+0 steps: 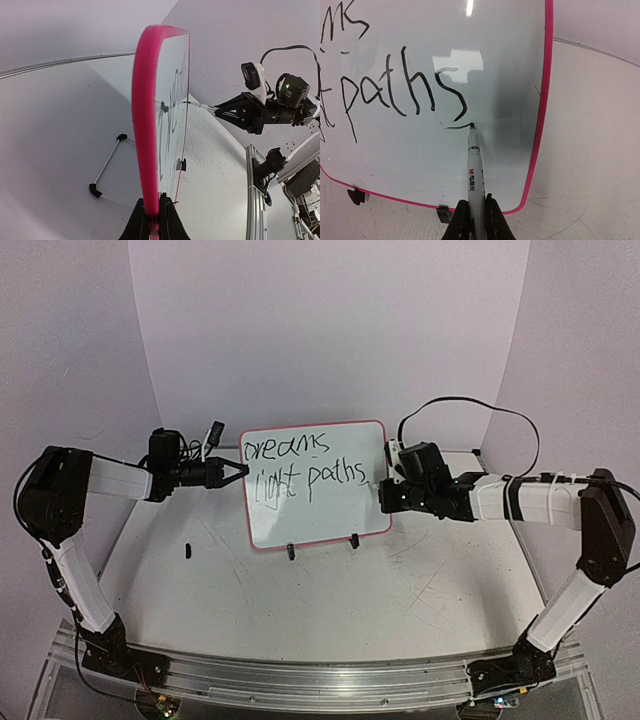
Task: Write a sentence on the whiteboard
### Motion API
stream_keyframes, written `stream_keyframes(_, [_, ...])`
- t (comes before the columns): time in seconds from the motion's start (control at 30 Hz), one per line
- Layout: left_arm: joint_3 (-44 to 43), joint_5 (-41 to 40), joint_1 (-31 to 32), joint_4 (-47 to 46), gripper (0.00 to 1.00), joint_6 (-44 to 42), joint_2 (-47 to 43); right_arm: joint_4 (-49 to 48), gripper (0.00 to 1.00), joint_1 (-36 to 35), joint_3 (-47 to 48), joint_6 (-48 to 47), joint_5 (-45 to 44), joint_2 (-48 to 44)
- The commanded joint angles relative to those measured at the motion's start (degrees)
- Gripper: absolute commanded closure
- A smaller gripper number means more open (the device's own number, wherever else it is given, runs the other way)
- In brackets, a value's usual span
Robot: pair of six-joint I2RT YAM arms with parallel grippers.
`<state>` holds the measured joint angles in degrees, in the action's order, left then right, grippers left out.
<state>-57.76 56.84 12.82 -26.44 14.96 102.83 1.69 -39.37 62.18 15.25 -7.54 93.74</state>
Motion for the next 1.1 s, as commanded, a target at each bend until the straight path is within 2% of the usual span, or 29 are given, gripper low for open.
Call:
stream_keyframes(0.0, [-1.7, -4.5, 0.7, 0.9, 1.00, -3.7, 0.0, -0.6, 1.00, 0.5, -0.5, -0.1, -2.1, -2.5])
stream_keyframes(1.07, [-1.3, -4.5, 0.7, 1.1, 1.00, -3.9, -0.1, -0.5, 1.00, 1.0, 3.1, -0.2, -2.6, 2.8])
